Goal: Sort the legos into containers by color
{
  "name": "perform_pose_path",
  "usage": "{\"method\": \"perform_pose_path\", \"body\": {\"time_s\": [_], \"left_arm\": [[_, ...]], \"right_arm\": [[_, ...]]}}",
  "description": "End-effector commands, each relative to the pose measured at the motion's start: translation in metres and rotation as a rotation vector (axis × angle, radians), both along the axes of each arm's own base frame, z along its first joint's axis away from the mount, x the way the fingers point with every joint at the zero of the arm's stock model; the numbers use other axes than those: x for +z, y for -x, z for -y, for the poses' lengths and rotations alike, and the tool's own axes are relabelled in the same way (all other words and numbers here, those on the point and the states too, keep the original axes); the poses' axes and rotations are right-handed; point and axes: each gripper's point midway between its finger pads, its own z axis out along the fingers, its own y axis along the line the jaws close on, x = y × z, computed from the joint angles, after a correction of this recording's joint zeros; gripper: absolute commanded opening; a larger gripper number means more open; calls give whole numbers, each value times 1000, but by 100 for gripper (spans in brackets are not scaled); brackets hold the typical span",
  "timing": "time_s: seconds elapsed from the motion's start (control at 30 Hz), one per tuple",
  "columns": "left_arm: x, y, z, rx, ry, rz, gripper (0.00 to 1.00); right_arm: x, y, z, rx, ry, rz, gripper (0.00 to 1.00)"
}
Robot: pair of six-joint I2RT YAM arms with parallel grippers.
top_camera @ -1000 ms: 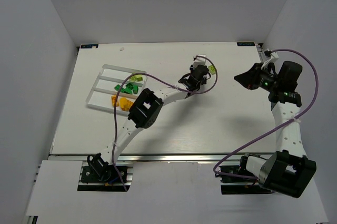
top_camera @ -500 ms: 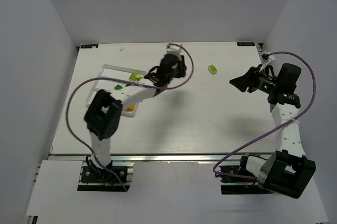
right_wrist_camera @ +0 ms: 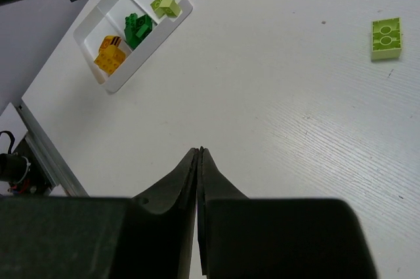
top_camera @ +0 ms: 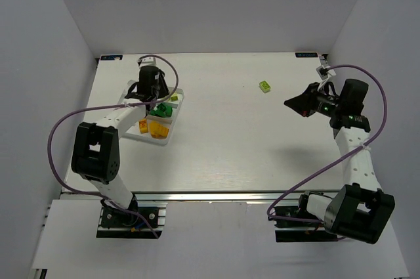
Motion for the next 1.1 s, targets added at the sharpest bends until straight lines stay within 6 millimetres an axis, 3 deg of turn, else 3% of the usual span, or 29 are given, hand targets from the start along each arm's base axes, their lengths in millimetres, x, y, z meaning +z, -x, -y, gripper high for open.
{"method": "perform_pose_path", "body": {"time_s": [0.0,0.07,0.3,0.4,0.47,0.5,0.57,0.6,0.67,0.77,0.97,1.0,1.07], "left_arm": [[-8,-7,-28,54,8,-39,6],[-14,-16,-42,87,17,-52,6],[-42,-49,-52,88,56,-96,8],[-41,-63,-55,93,62,-83,9],[-55,-64,-55,96,60,-113,13],[-53,-71,-54,96,61,-107,17],[-58,-73,-59,107,59,-122,40],[-59,-72,-60,107,58,-129,48],[-60,-71,-59,104,55,-133,61],[-50,-69,-61,104,50,-113,70],[-23,-56,-53,67,85,-73,72],[2,-49,-50,49,111,-24,70],[23,-38,-38,18,148,54,64]], "right_arm": [[-3,-6,-1,2,21,22,6],[-5,-7,-1,1,27,20,8],[-14,-12,-3,1,44,5,14],[-17,-13,-5,2,48,-10,16],[-19,-15,-5,9,71,7,17],[-20,-15,-6,9,77,6,20],[-21,-15,-7,17,84,10,25],[-21,-15,-8,19,87,13,35],[-22,-16,-9,27,101,20,41],[-25,-19,-9,22,121,18,46],[-31,-30,-6,-20,180,13,51],[-31,-34,-3,-40,198,20,54],[-34,-49,3,-97,259,34,58]]}}
